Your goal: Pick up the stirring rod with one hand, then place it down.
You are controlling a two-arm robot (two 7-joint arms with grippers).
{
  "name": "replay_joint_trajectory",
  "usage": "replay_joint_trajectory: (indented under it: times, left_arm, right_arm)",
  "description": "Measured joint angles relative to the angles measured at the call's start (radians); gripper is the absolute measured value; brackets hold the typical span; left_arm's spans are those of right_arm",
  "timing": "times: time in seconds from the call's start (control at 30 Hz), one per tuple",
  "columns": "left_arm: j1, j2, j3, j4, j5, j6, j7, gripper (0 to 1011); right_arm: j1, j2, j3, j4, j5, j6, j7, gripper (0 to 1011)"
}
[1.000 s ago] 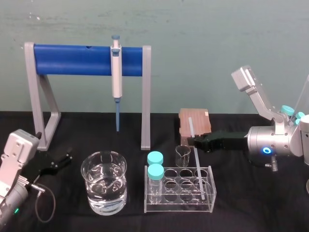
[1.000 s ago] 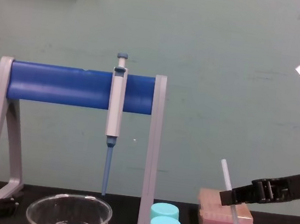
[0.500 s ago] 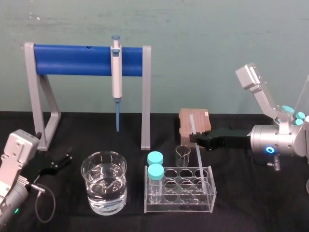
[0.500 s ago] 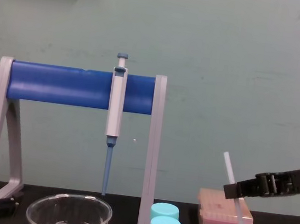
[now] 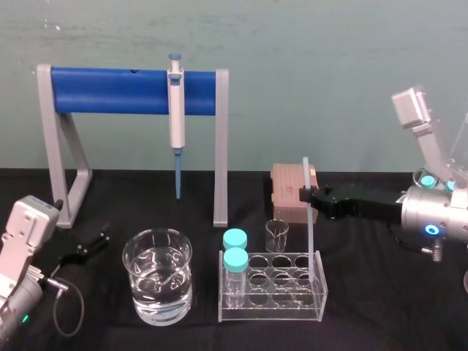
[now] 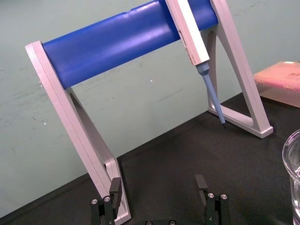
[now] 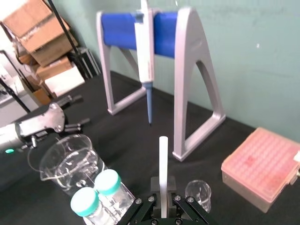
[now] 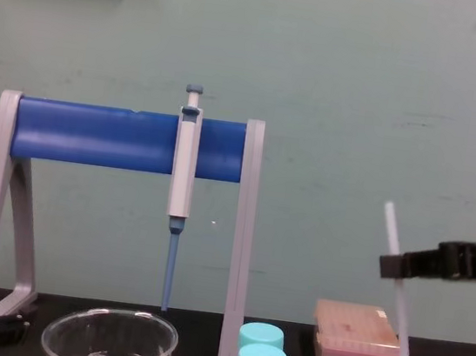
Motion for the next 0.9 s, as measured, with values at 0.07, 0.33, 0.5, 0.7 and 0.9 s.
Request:
replay_joint_trajectory:
  times: [0.07,0.33,0.5,0.7,0.9]
  left_arm:
    - [0.0,0.0,0.0,0.0,0.0,0.0,0.0,1005]
    - [0.0,0.0,0.0,0.0,0.0,0.0,0.0,1005]
    - [0.0,0.0,0.0,0.0,0.0,0.0,0.0,1005]
    - [0.0,0.0,0.0,0.0,0.0,0.0,0.0,1005]
    - [0.0,0.0,0.0,0.0,0.0,0.0,0.0,1005]
  right_arm:
    - [-0.015,0.013,0.012,-0.024,0.006,-0.015,-0.007,70]
    - [-0.097,0.09,0.094,-0.164,0.022,-0.119,-0.042,70]
    - [-0.138,0.12,0.144,-0.215,0.034,-0.166,-0.054,70]
    - [-0.196,0.147,0.196,-0.255,0.03,-0.225,-0.077,70]
    - [-0.247,0.158,0.236,-0.269,0.011,-0.262,-0.091,70]
